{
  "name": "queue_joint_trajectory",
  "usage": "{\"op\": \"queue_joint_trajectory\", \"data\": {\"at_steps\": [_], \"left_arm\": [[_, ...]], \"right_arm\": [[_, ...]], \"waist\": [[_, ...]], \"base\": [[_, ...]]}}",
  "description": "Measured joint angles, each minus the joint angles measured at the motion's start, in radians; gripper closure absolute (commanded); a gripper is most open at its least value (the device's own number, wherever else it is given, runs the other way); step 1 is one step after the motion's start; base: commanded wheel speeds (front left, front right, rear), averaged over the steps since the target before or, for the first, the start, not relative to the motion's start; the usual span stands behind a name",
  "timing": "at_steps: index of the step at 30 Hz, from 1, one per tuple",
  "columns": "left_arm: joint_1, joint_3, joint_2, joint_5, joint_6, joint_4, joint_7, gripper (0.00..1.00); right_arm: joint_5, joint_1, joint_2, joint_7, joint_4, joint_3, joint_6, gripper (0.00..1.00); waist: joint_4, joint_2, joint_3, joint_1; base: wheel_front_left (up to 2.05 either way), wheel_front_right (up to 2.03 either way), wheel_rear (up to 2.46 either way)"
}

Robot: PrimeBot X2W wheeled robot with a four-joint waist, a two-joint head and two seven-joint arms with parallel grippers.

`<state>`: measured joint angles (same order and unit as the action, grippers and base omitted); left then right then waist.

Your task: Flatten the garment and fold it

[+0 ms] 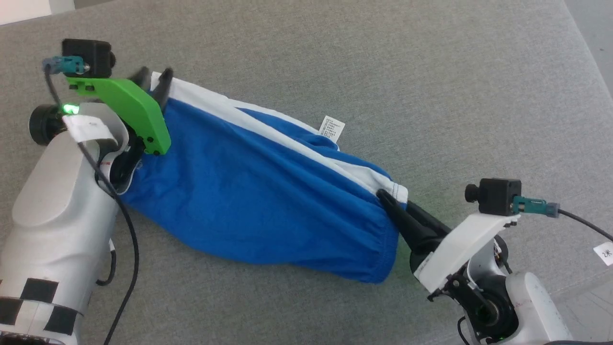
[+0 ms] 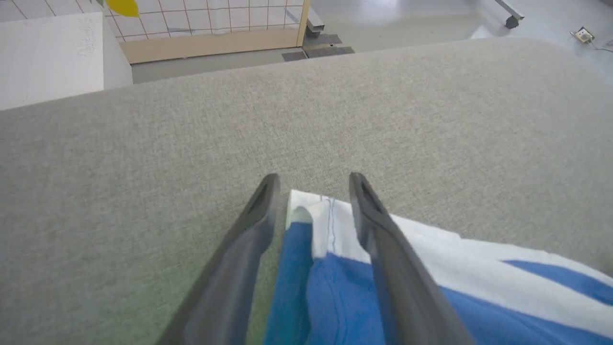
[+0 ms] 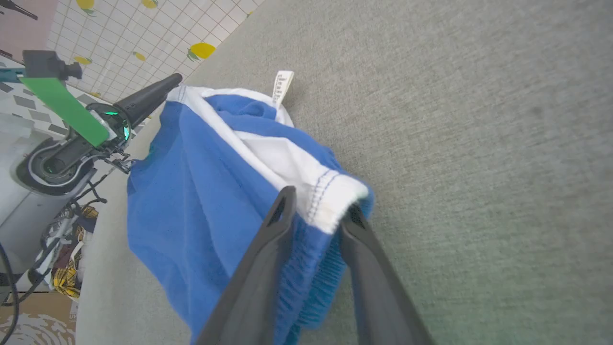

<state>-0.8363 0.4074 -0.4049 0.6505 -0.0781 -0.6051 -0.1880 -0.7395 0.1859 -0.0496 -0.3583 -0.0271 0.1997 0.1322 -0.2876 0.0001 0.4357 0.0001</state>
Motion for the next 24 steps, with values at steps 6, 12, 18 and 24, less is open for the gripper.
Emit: {"op": "queue_joint_trajectory", "data": {"at_steps": [6, 12, 18, 24], "left_arm": [[0.001, -0.028, -0.007, -0.017, 0.0, 0.052, 0.198, 0.0], [0.096, -0.033, -0.05, -0.12, 0.021, 0.176, 0.418, 0.0], [0.313, -0.073, -0.081, -0.168, 0.085, 0.319, 0.442, 0.0], [0.498, -0.137, -0.084, -0.186, 0.153, 0.454, 0.445, 0.0]], "right_arm": [[0.055, -0.013, 0.001, 0.055, 0.031, -0.045, 0.0, 0.0], [0.317, -0.098, -0.001, 0.04, 0.128, -0.132, 0.0, 0.0], [0.542, -0.192, -0.002, -0.146, 0.268, -0.141, 0.0, 0.0], [0.512, -0.232, -0.001, -0.26, 0.285, -0.144, 0.0, 0.0]], "waist": [[0.019, 0.0, -0.034, 0.0], [0.05, 0.0, -0.093, 0.0], [0.088, 0.0, -0.162, 0.0], [0.135, 0.0, -0.22, -0.0001]], "base": [[0.0, 0.0, 0.0], [0.0, 0.0, 0.0], [0.0, 0.0, 0.0], [0.0, 0.0, 0.0]]}}
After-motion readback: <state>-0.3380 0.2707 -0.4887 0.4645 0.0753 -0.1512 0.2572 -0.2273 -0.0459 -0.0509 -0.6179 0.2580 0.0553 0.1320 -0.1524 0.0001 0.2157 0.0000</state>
